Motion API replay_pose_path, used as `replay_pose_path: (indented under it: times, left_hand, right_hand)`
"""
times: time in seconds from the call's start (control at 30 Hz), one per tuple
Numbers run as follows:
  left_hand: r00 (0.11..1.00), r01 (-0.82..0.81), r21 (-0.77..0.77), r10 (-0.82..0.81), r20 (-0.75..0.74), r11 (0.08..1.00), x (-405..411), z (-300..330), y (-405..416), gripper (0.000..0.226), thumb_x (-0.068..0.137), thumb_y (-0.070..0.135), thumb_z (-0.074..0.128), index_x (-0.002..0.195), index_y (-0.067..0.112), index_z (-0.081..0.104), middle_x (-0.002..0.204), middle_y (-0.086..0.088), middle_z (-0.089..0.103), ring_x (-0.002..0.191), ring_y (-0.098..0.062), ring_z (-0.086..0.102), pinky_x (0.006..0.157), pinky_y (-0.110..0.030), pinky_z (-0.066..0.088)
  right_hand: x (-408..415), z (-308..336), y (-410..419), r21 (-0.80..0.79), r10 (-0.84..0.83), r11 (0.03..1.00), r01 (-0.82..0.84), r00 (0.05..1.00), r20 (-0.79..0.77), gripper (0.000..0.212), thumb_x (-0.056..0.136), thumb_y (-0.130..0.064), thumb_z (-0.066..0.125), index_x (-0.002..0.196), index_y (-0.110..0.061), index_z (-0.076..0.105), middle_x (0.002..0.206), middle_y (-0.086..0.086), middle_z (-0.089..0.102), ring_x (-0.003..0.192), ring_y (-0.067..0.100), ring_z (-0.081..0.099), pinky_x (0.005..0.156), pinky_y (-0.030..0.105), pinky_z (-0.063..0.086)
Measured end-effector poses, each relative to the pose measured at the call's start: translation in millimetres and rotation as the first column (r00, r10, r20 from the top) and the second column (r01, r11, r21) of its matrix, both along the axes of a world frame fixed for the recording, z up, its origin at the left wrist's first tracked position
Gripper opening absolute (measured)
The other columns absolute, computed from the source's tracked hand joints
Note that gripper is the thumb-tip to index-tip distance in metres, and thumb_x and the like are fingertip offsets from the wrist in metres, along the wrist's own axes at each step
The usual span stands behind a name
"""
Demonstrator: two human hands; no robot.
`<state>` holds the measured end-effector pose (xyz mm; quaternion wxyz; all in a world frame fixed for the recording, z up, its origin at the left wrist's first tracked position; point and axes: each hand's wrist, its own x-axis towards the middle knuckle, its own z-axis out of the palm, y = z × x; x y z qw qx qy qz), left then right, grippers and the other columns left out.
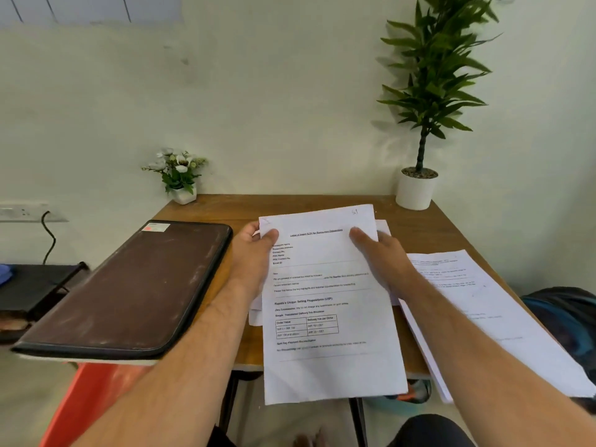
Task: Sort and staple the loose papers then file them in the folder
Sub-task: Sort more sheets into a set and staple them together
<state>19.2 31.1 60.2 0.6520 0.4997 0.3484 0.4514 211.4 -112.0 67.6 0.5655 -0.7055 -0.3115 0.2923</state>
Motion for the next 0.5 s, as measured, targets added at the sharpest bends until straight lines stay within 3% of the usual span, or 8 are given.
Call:
replay_pose_path:
  times: [0.07, 0.13, 0.27, 0.4, 0.5]
  left_hand:
    - [0.999, -0.026, -0.021, 0.026, 0.02, 0.999, -4.8, 10.0, -1.8, 0.017, 0.099, 0.004, 0.062, 0.113, 0.011, 0.067, 0.094, -0.002, 0.079, 0.089, -0.024, 0.076, 0.079, -0.04, 0.061]
    - [1.0, -0.01, -0.079, 0.012, 0.028, 0.997, -9.3, 18.9, -5.0, 0.017, 0.1, 0.013, 0.064, 0.117, 0.011, 0.065, 0.092, -0.004, 0.079, 0.084, -0.024, 0.077, 0.074, -0.04, 0.061]
    - [0.968, 0.24, -0.21, -0.251, -0.027, 0.948, -20.2, 23.4, -13.2, 0.031, 0.101, 0.035, 0.061, 0.124, 0.014, 0.064, 0.109, -0.009, 0.077, 0.097, -0.031, 0.075, 0.075, -0.044, 0.062]
    - [0.96, 0.26, -0.171, -0.274, -0.061, 0.95, -23.4, 9.1, -21.3, 0.03, 0.099, 0.013, 0.064, 0.129, 0.008, 0.063, 0.114, -0.013, 0.076, 0.104, -0.035, 0.073, 0.091, -0.055, 0.058]
    - [0.978, 0.201, -0.156, -0.206, -0.021, 0.967, -19.5, 3.7, -25.9, 0.027, 0.098, 0.006, 0.064, 0.124, 0.006, 0.065, 0.113, -0.015, 0.075, 0.107, -0.038, 0.071, 0.093, -0.059, 0.056]
  right_hand:
    - [-0.4, 1.3, -7.2, 0.021, 0.158, 0.987, -0.156, 0.982, -0.1, 0.04, 0.091, -0.046, 0.069, 0.118, -0.016, 0.068, 0.108, 0.003, 0.076, 0.093, 0.022, 0.075, 0.082, 0.041, 0.059]
    - [-4.0, 1.3, -10.1, 0.063, 0.196, 0.98, -0.189, 0.973, -0.123, 0.037, 0.091, -0.038, 0.071, 0.118, -0.013, 0.069, 0.107, 0.005, 0.076, 0.095, 0.027, 0.074, 0.088, 0.048, 0.058]
    - [-8.6, 15.7, -10.9, 0.099, 0.147, 0.986, -0.137, 0.983, -0.106, 0.03, 0.092, -0.031, 0.07, 0.114, -0.011, 0.07, 0.099, 0.005, 0.078, 0.087, 0.027, 0.076, 0.077, 0.041, 0.06]
    - [-7.6, 24.1, -13.7, 0.126, 0.139, 0.985, -0.12, 0.978, -0.156, 0.023, 0.091, -0.027, 0.071, 0.109, -0.012, 0.069, 0.095, 0.004, 0.078, 0.085, 0.026, 0.076, 0.076, 0.041, 0.06]
    - [-4.5, 19.9, -19.1, 0.156, 0.185, 0.976, -0.155, 0.961, -0.207, 0.029, 0.093, -0.022, 0.068, 0.118, -0.006, 0.067, 0.109, 0.009, 0.076, 0.099, 0.029, 0.073, 0.091, 0.047, 0.056]
